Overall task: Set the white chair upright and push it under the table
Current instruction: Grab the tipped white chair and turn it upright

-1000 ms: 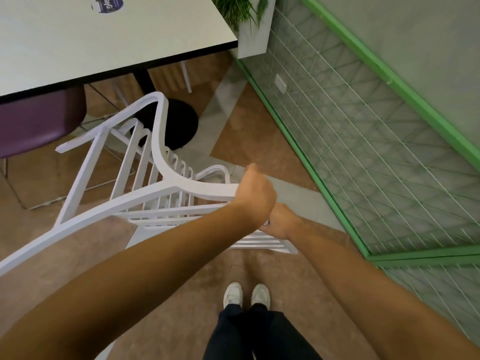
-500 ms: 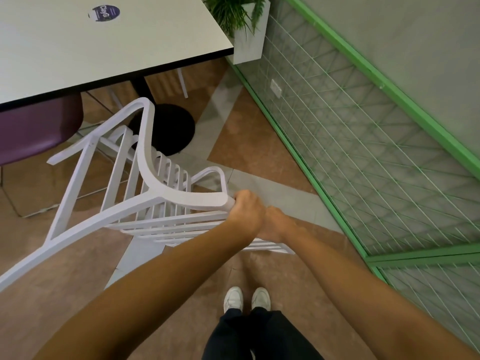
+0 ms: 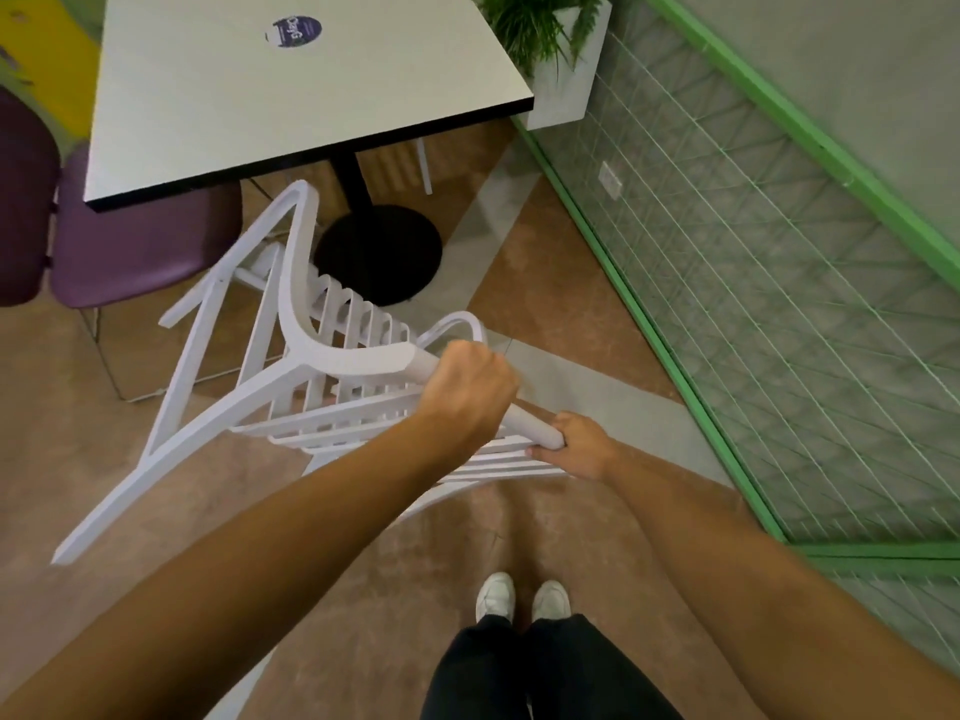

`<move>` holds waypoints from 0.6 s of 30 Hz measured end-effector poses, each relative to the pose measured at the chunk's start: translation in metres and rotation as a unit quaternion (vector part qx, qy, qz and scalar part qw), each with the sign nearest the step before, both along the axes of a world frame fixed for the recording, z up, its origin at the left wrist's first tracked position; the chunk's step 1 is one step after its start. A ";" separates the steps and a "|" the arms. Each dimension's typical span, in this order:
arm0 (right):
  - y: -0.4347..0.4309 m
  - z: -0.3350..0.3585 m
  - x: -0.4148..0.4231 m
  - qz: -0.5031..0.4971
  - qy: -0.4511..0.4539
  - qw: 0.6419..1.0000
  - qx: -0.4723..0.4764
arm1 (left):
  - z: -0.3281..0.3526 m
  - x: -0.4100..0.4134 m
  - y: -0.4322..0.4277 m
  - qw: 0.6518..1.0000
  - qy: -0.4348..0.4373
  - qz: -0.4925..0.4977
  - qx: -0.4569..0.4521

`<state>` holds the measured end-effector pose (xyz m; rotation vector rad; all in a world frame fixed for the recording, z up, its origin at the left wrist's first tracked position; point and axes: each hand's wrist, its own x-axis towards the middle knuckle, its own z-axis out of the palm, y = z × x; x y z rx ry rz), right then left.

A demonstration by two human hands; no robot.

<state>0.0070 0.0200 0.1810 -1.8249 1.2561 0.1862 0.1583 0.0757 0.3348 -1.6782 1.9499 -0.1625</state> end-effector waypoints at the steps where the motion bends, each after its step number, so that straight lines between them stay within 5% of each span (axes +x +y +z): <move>1: -0.002 0.001 0.004 0.007 -0.003 1.000 -0.011 | 0.003 0.003 0.000 1.000 0.001 0.009 -0.010; 18: -0.040 0.083 0.009 0.167 0.086 0.929 -0.319 | 0.051 0.023 0.030 0.979 0.063 0.055 -0.186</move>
